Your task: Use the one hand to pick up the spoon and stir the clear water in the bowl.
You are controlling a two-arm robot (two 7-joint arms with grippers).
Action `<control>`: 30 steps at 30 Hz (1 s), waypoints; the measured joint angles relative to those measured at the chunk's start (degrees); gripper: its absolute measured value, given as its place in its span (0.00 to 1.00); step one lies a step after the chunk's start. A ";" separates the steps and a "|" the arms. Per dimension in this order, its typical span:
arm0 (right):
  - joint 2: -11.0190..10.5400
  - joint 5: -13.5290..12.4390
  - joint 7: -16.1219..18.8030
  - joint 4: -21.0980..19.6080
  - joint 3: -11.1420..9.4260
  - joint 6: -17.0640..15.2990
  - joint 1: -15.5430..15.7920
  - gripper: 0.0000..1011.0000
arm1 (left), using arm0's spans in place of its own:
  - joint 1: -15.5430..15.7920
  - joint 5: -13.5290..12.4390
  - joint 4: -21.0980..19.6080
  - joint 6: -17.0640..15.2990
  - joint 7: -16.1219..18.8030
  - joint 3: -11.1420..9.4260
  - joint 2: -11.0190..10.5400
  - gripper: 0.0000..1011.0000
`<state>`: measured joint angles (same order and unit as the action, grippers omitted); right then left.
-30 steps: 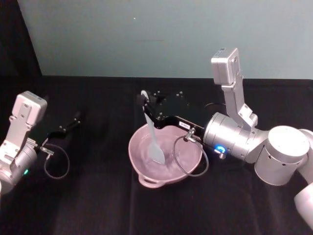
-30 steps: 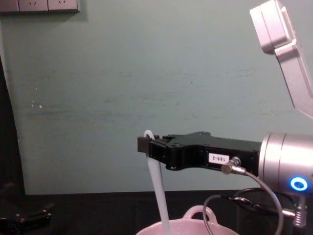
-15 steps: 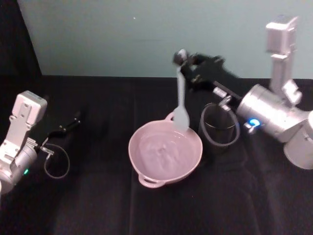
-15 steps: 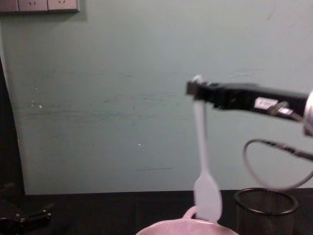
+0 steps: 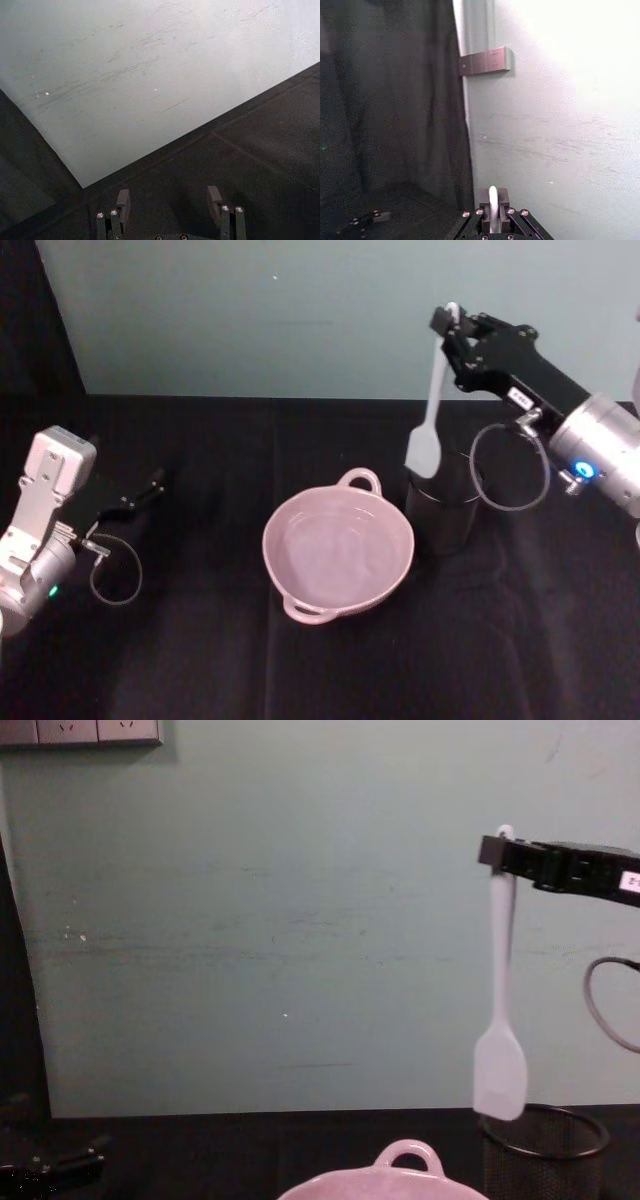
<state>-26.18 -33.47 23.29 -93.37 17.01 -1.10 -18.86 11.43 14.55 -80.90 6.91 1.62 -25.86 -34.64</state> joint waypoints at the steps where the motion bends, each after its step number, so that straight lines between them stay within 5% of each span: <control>1: -0.17 -0.05 -0.28 0.00 -0.47 0.06 0.25 0.11 | 0.00 0.00 0.00 0.00 0.00 0.00 0.00 1.00; 15: 1.39 -4.58 -1.03 5.69 -4.49 1.48 2.49 0.11 | 0.00 0.00 0.00 0.00 0.00 0.00 0.00 1.00; 30: 3.42 -9.05 0.21 12.74 -4.76 1.87 3.02 0.11 | 0.00 0.00 0.00 0.00 0.00 0.00 0.00 1.00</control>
<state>-22.77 -42.52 23.50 -80.63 12.26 0.77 -15.84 11.43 14.55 -80.90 6.90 1.62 -25.86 -34.64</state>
